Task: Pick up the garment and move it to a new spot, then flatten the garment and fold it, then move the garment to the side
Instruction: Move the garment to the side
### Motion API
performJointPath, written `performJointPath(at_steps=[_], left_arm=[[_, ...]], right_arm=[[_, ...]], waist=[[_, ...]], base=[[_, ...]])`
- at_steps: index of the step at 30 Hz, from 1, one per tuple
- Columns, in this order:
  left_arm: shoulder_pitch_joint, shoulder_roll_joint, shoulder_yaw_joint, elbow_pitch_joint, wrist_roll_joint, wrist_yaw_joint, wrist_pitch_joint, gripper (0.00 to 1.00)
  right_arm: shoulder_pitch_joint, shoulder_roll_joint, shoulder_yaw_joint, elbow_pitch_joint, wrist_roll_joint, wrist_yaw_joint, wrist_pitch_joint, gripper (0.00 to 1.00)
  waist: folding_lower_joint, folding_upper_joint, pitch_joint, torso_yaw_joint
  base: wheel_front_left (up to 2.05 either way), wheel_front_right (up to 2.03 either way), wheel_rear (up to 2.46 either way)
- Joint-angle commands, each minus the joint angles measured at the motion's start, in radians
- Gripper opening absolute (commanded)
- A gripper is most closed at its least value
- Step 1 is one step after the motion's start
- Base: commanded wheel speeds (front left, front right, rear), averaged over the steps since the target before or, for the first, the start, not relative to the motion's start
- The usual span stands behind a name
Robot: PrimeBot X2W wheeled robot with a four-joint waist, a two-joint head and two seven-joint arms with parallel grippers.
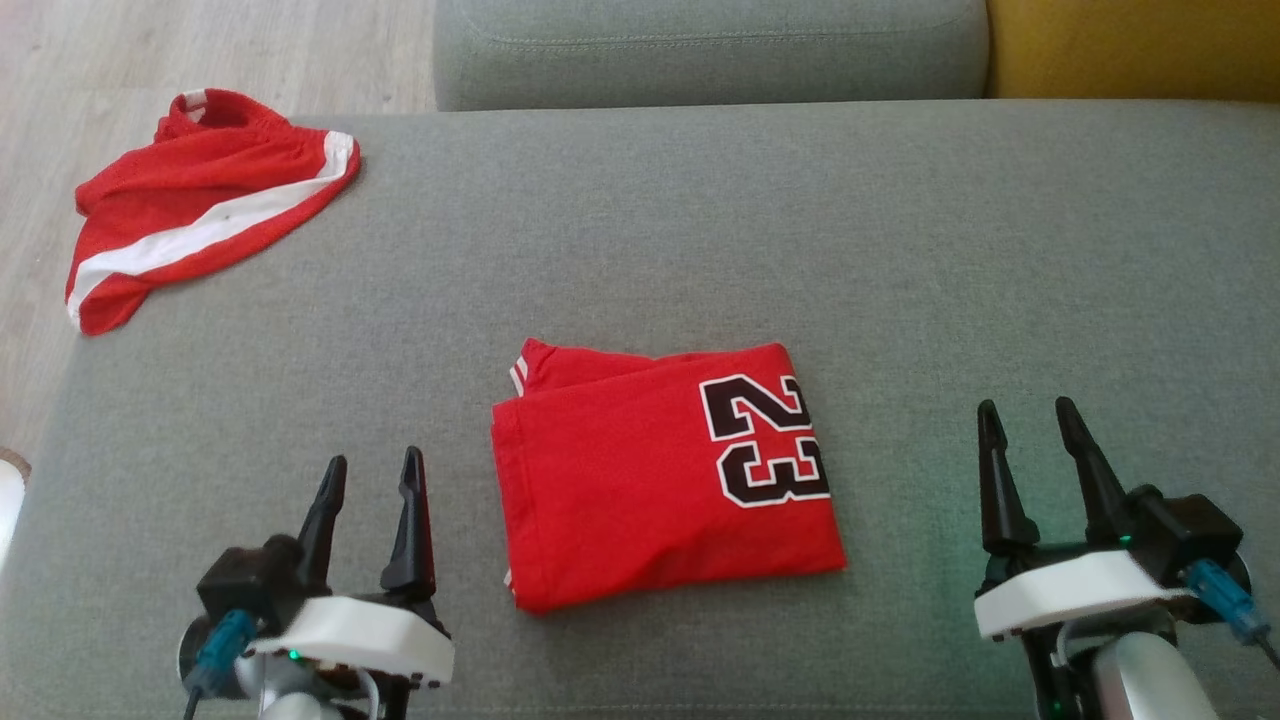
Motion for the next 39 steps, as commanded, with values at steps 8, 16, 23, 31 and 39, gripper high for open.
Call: performJointPath(at_steps=[8,16,23,31,39], left_arm=[[-0.02,-0.011,0.044,-0.018,0.018,-0.011,-0.012,1.0],[-0.029,-0.018,0.038,-0.019,0.022,-0.015,-0.012,1.0],[-0.042,-0.028,0.028,-0.018,0.01,-0.018,-0.012,1.0],[-0.055,-0.032,0.021,-0.013,-0.003,-0.016,-0.012,1.0],[-0.063,-0.033,0.007,-0.02,-0.023,-0.003,-0.012,1.0]], right_arm=[[-0.019,-0.003,0.018,-0.034,-0.014,0.007,0.022,1.0],[-0.075,-0.003,0.049,-0.036,-0.001,0.007,0.229,1.0],[-0.142,-0.017,0.11,-0.035,0.052,0.007,0.465,1.0],[-0.198,-0.073,0.177,0.036,0.139,0.007,0.617,1.0],[-0.256,-0.089,0.19,0.15,0.215,0.007,0.713,0.9]], waist=[[0.0,0.0,-0.005,-0.003],[0.0,0.0,0.007,0.016],[0.0,0.0,0.036,0.07],[0.0,0.0,0.066,0.14],[0.0,0.0,0.095,0.187]], base=[[0.0,0.0,0.0],[0.0,0.0,0.0],[0.0,0.0,0.0],[0.0,0.0,0.0],[0.0,0.0,0.0]])
